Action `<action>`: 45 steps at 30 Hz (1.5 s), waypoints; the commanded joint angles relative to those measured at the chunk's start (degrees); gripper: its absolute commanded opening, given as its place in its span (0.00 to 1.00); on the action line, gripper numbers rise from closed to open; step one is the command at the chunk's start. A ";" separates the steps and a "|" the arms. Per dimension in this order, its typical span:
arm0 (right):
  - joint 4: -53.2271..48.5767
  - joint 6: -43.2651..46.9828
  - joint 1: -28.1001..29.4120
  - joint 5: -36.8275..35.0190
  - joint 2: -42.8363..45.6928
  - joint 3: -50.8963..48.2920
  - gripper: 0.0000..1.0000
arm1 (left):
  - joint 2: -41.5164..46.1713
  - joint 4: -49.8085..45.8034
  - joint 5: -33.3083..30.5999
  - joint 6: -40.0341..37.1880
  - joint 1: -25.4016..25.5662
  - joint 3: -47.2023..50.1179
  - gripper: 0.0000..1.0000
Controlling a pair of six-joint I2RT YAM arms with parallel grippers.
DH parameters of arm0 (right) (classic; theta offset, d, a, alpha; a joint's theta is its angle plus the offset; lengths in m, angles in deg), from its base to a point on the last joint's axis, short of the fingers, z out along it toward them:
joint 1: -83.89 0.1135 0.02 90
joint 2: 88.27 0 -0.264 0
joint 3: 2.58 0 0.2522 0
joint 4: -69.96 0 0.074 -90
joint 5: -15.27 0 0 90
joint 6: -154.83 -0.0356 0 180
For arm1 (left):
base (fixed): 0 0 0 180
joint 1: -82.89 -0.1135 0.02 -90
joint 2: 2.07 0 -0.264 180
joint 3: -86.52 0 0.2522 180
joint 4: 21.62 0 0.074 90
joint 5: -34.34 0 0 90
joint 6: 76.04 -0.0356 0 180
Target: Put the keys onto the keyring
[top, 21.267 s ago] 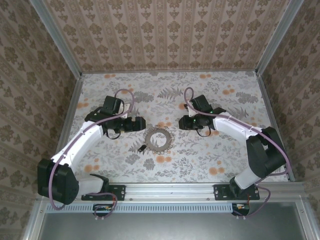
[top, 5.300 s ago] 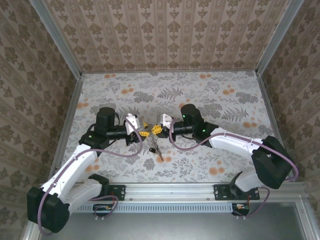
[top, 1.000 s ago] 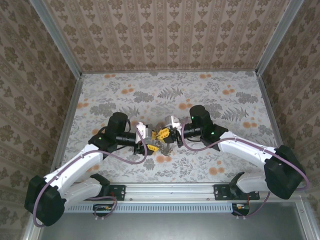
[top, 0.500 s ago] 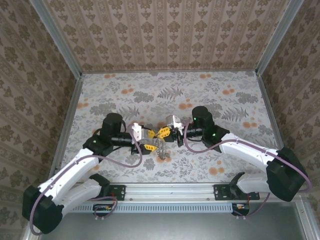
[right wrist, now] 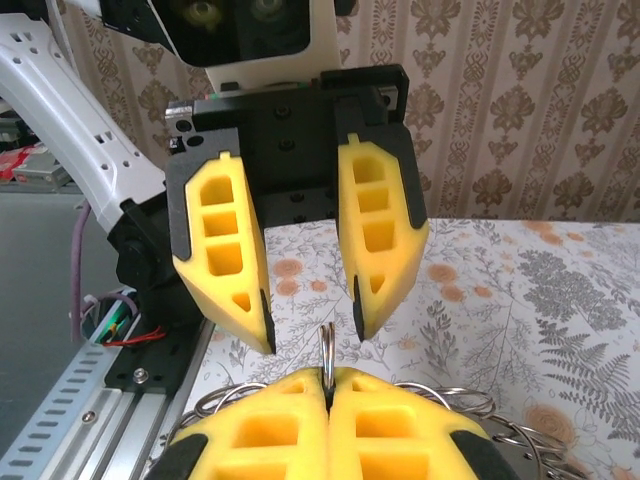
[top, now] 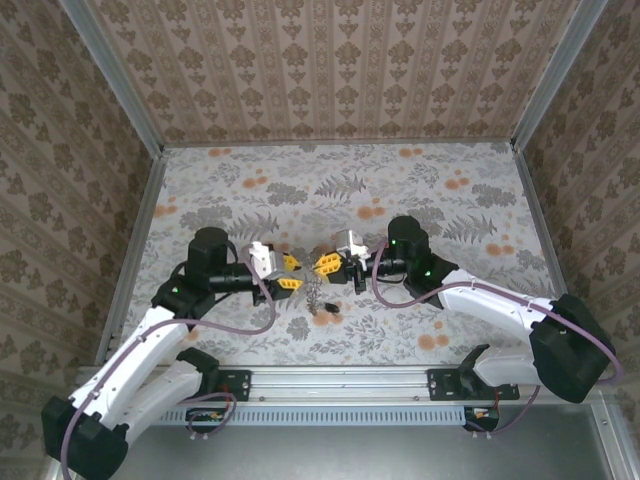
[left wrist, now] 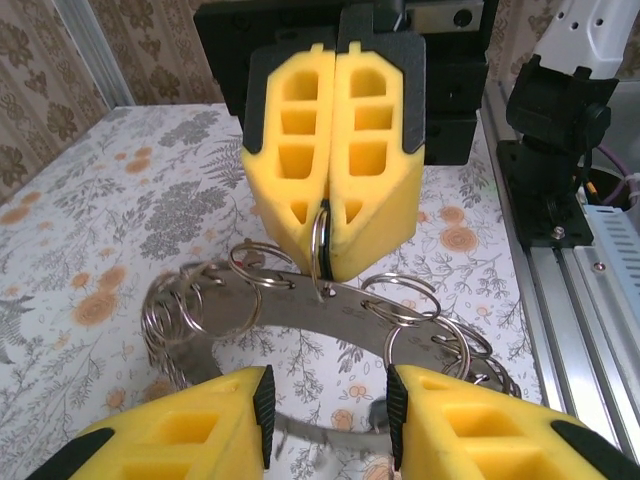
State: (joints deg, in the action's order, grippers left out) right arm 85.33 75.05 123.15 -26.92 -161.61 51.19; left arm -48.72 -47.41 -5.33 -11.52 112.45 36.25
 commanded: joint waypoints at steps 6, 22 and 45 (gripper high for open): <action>2.98 -0.42 0.37 0.08 -0.31 0.33 0.00 | -3.36 3.42 1.80 1.84 1.19 -3.04 0.39; 1.15 2.09 0.85 -4.00 -0.52 -0.02 0.00 | -8.23 5.24 3.85 2.72 2.52 -5.95 0.11; -22.08 17.90 2.47 -13.05 4.52 2.77 0.28 | -13.63 -27.82 -8.53 -13.81 7.05 -21.53 0.00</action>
State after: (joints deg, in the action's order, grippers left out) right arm 69.24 88.23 124.88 -37.15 -158.33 51.68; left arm -61.20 -67.26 -12.83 -20.85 118.68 18.13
